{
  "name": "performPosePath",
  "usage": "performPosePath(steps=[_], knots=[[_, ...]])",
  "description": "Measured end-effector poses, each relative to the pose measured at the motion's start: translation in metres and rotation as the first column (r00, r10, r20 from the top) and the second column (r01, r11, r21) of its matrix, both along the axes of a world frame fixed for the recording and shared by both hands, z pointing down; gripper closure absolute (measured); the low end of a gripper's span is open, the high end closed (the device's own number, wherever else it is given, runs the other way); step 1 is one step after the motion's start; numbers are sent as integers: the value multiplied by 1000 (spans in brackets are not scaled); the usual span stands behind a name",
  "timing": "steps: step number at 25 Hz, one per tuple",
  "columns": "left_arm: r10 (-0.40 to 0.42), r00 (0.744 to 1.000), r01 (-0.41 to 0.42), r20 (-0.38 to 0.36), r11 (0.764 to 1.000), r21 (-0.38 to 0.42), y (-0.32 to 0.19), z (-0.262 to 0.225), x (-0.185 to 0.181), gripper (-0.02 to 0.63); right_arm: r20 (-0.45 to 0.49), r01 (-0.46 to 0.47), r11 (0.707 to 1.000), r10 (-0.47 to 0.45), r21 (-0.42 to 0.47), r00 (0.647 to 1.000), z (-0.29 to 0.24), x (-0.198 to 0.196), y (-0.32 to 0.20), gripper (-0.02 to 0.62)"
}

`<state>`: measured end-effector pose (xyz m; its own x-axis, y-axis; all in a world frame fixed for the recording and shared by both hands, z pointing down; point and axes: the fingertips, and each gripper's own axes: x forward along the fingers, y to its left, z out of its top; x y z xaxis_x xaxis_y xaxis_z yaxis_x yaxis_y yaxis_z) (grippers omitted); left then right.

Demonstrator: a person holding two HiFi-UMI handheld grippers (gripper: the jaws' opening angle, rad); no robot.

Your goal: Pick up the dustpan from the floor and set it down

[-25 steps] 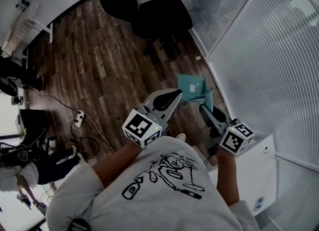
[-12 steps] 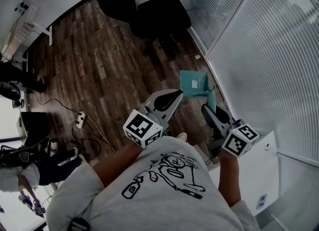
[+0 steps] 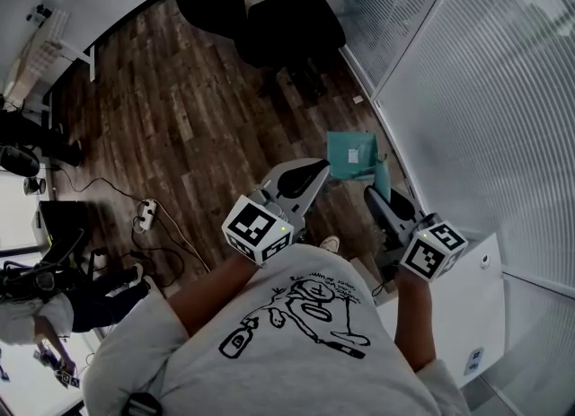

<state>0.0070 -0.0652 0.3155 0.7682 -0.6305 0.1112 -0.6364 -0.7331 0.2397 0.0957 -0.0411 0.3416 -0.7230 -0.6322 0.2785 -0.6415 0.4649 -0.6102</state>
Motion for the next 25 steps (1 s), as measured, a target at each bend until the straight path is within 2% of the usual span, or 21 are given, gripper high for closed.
performPosePath(steps=[25], knots=[[-17,1000,17,-8,1000,-22,9,3,-17,604,14,18,999,-17,-39,1000,72,-7,-14,499]])
